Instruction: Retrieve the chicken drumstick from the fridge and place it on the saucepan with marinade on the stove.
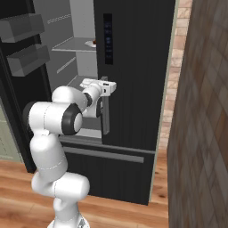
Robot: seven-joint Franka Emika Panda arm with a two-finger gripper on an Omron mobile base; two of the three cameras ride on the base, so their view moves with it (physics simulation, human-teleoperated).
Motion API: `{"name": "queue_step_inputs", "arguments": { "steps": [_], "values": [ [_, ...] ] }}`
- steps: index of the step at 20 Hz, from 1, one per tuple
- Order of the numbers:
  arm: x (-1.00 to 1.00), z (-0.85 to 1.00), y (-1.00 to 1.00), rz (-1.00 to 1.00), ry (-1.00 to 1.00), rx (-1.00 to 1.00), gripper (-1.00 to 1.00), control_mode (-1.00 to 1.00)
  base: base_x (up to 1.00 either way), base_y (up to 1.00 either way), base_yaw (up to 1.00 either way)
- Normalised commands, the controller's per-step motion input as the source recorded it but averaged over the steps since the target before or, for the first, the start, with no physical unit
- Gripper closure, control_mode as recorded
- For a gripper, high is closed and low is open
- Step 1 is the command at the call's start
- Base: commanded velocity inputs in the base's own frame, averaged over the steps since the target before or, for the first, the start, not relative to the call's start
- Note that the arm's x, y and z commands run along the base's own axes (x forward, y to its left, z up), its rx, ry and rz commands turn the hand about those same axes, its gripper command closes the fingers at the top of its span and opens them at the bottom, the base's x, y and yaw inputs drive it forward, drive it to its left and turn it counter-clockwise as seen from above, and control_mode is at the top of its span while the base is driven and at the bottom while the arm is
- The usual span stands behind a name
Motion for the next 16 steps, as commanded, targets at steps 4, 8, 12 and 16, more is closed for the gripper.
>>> {"name": "queue_step_inputs", "arguments": {
  "steps": [4,8,12,16],
  "values": [
    [0.28,-0.28,0.00,0.00,-0.09,0.00,1.00,-1.00,0.00,0.00,0.00],
    [0.22,-0.39,0.00,0.00,-0.16,0.00,1.00,-1.00,0.00,0.00,0.00],
    [0.16,-0.55,0.00,0.00,-0.27,0.00,1.00,-1.00,0.00,0.00,0.00],
    [0.15,-0.61,0.00,0.00,-0.26,0.00,1.00,-1.00,0.00,0.00,0.00]
  ]
}}
